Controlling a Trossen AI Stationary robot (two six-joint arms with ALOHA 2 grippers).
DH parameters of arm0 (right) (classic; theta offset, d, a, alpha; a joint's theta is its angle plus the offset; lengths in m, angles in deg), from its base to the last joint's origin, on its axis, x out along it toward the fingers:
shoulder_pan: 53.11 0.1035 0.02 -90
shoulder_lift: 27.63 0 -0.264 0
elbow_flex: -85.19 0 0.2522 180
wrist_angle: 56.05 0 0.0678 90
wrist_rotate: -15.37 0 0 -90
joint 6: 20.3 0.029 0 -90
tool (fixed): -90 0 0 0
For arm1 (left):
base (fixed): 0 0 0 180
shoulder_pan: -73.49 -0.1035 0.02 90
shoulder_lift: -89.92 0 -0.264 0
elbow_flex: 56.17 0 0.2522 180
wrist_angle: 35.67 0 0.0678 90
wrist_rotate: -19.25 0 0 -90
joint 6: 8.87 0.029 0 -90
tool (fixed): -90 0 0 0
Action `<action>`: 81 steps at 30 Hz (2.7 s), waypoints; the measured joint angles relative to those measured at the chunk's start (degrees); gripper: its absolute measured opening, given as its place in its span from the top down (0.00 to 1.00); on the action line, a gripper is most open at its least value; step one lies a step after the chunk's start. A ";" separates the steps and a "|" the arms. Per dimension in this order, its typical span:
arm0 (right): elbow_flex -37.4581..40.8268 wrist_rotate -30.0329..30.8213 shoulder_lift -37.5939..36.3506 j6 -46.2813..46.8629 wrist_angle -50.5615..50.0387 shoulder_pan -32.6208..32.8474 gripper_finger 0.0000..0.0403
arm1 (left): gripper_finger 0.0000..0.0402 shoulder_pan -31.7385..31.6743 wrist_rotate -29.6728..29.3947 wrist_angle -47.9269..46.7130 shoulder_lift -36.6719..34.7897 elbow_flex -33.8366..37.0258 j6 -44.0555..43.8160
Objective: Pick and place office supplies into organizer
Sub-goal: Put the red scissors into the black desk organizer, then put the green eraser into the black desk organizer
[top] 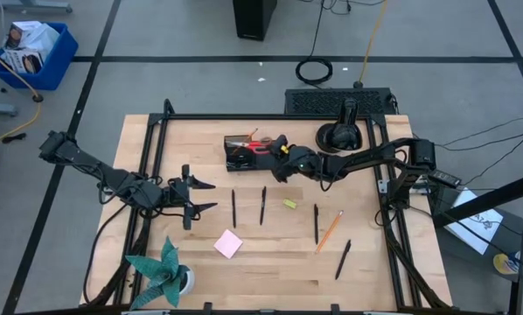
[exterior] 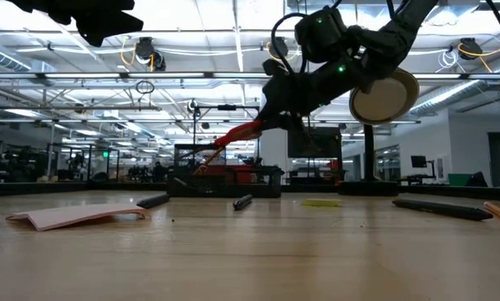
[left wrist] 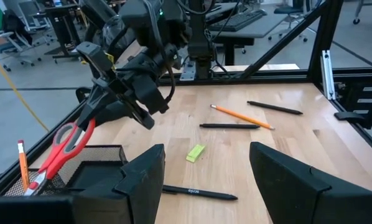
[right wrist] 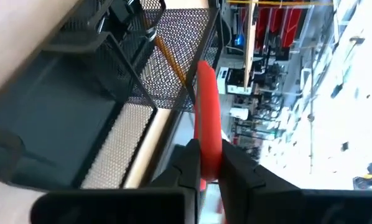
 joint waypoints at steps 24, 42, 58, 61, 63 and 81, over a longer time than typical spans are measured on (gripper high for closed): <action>-27.93 -2.13 -0.46 -15.45 -42.57 1.92 0.94 | 0.40 0.00 0.24 -0.02 0.00 0.00 0.09; -35.07 -1.98 5.46 -29.62 -53.80 0.59 0.94 | 0.40 0.00 0.31 -0.12 0.00 0.00 0.64; -38.97 -9.47 5.51 -31.04 -54.62 -2.40 0.92 | 0.40 0.00 1.42 1.40 -0.01 0.00 3.57; -38.99 -9.66 5.51 -30.36 -52.42 -2.56 0.91 | 0.40 0.00 1.42 1.40 -0.02 0.00 3.88; -38.99 -9.80 5.50 -30.47 -52.36 -2.70 0.89 | 0.40 0.00 1.42 1.41 -0.02 0.00 3.89; -38.99 -3.64 5.35 -24.63 -43.93 -2.77 0.64 | 0.40 0.00 2.64 1.65 -0.01 0.00 5.03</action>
